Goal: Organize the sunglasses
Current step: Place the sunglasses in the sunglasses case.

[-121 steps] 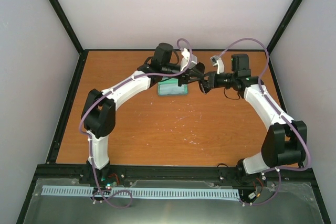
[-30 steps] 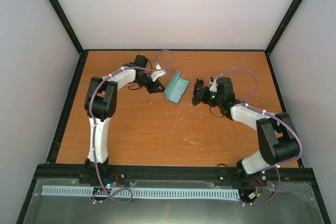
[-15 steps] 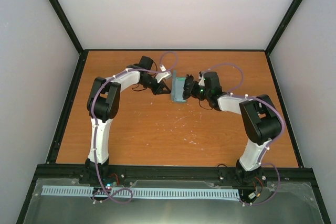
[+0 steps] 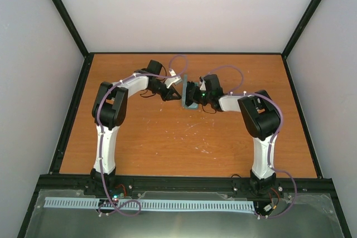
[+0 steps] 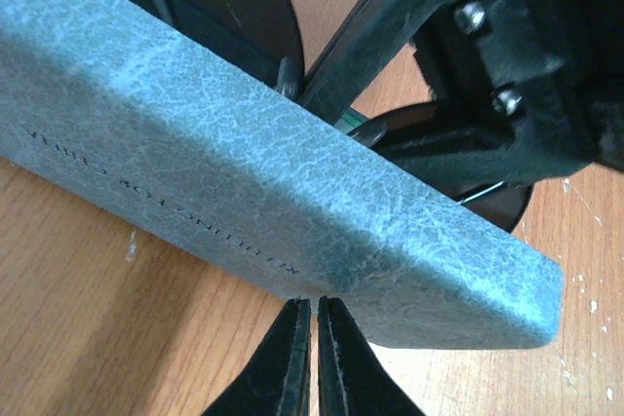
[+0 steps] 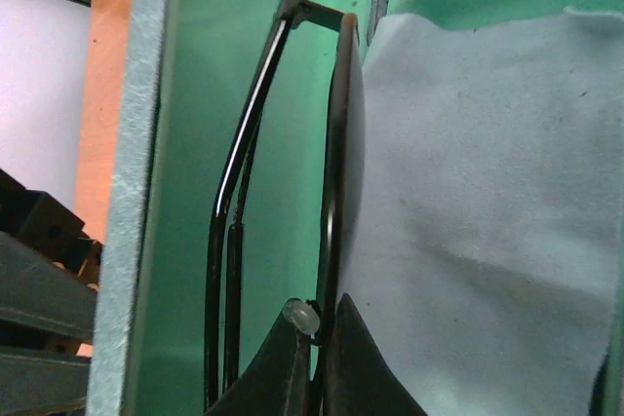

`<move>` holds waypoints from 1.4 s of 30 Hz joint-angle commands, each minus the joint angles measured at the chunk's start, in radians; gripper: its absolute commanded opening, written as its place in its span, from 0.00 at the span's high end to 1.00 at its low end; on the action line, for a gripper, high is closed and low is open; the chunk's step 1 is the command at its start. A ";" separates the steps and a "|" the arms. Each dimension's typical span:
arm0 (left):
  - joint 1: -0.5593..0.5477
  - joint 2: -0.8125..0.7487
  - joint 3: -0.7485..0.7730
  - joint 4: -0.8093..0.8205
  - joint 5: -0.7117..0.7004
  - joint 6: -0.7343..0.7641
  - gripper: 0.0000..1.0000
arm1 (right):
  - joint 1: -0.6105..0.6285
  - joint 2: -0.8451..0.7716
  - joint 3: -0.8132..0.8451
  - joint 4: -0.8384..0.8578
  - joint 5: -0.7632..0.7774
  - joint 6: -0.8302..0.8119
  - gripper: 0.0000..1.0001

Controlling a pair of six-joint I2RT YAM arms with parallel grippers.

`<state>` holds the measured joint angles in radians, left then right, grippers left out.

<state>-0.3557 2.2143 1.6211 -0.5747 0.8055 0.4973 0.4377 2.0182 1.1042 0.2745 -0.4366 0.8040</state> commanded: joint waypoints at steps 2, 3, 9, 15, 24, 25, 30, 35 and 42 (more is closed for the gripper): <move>-0.003 -0.045 0.006 0.020 0.023 -0.009 0.94 | 0.019 0.032 0.059 -0.047 0.028 -0.019 0.92; -0.003 -0.044 0.005 0.022 0.024 -0.008 0.94 | 0.020 0.034 0.065 -0.065 0.038 -0.025 0.91; -0.003 -0.045 0.008 0.025 0.028 -0.009 0.94 | 0.021 0.024 0.072 -0.103 0.098 -0.040 0.94; -0.003 -0.044 0.010 0.026 0.027 -0.008 0.95 | 0.021 0.034 0.089 -0.102 0.117 -0.045 0.95; -0.003 -0.046 0.005 0.026 0.024 -0.005 0.95 | 0.017 -0.023 0.023 0.035 0.087 -0.026 0.95; -0.003 -0.046 0.005 0.025 0.024 -0.007 0.95 | 0.015 -0.030 0.011 0.047 0.095 -0.023 0.95; -0.003 -0.051 0.005 0.028 0.022 -0.010 0.95 | 0.003 -0.042 -0.022 0.090 0.107 -0.012 0.95; -0.003 -0.047 0.005 0.029 0.020 -0.014 0.95 | 0.001 0.010 0.040 0.047 0.074 -0.025 0.94; -0.003 -0.047 0.005 0.031 0.017 -0.015 0.94 | 0.001 0.074 0.100 -0.010 0.046 -0.025 0.89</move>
<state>-0.3557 2.2070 1.6203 -0.5594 0.8093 0.4896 0.4389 2.0548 1.1690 0.2951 -0.3782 0.7860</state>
